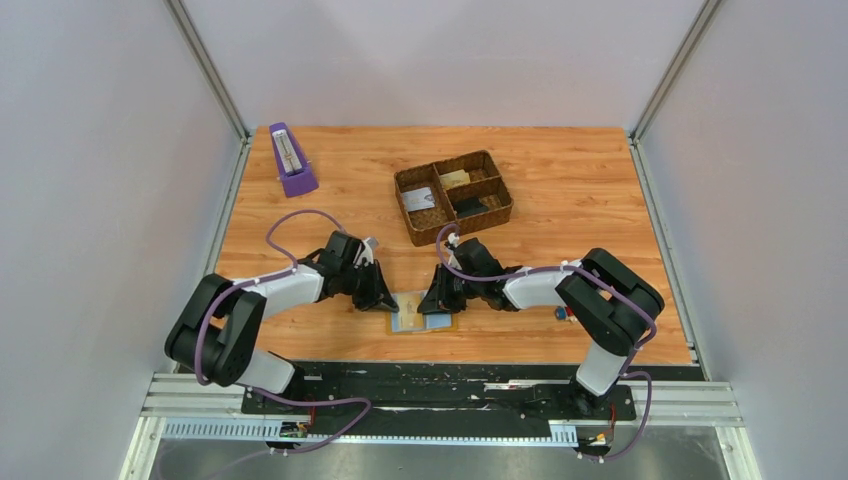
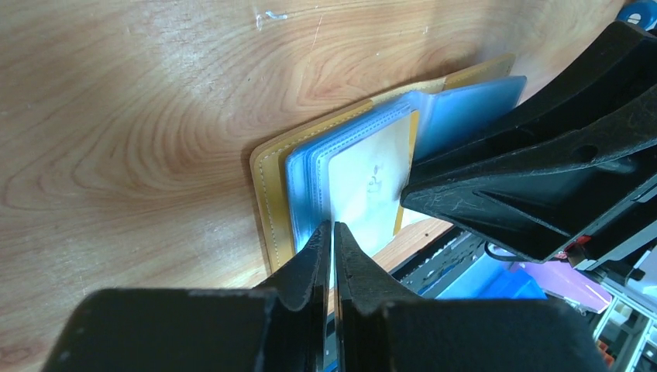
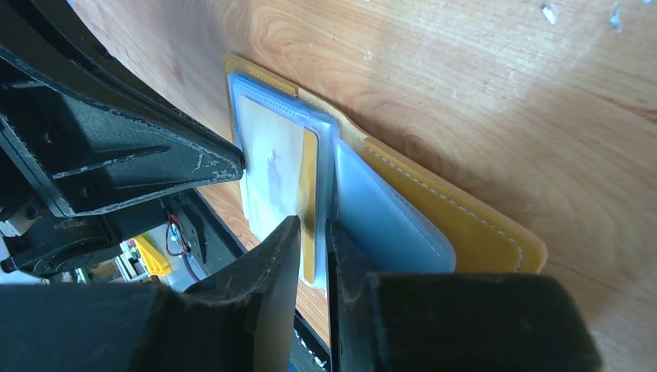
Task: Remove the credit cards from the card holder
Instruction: Remove the credit card from the card holder.
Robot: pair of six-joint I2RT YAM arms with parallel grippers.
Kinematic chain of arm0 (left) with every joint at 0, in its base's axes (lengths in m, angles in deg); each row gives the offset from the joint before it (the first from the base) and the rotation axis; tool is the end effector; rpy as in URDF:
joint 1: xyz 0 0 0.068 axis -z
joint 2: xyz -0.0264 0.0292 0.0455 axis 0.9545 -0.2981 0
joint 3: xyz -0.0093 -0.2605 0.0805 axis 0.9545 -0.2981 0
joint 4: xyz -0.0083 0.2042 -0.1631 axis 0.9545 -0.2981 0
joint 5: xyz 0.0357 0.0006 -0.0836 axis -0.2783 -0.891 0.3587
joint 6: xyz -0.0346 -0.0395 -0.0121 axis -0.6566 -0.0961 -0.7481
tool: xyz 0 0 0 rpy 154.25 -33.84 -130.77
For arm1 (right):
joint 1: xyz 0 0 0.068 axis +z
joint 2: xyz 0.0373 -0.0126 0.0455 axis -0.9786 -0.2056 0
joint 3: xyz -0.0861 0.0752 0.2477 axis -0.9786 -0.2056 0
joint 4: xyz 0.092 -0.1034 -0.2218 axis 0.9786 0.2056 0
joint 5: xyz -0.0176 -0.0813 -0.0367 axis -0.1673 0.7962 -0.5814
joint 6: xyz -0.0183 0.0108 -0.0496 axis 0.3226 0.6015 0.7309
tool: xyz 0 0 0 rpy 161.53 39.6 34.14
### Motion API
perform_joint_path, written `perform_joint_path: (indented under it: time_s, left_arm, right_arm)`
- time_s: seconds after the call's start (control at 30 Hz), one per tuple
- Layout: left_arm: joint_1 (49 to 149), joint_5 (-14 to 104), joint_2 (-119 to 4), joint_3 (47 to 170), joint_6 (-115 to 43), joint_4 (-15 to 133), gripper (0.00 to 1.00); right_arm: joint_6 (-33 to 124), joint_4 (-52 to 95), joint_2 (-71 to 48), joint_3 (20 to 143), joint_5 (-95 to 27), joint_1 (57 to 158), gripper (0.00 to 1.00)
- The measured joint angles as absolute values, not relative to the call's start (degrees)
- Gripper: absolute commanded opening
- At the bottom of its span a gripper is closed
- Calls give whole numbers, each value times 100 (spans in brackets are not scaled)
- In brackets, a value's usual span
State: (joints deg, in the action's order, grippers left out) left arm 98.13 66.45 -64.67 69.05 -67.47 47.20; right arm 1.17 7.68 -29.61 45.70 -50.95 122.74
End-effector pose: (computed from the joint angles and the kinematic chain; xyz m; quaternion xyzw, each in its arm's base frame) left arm 0.2116 -0.1204 0.1369 -0.0764 0.9317 -0.3479 0.0710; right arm 0.2129 0.2309 0.1175 -0.0271 0.9087 0.4053 0.0962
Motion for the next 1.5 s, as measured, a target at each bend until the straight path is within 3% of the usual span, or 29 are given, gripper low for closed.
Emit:
perform_joint_path:
  time_s: [0.27,0.43,1.5]
  left_arm:
    - [9813,6712,-6613,6879,-6749,4980,11]
    - [9809,6732,-6635,6871,-6749,5012,11]
    - [9844,6809,-6979,7041,-6683,4969,14]
  right_arm:
    - [95,739,-2983,4570,-5126,12271,19]
    - [53,630,-3029,4524,-5196,12245,0]
    - [68,-28,-2673,3925,-5829,11725,0]
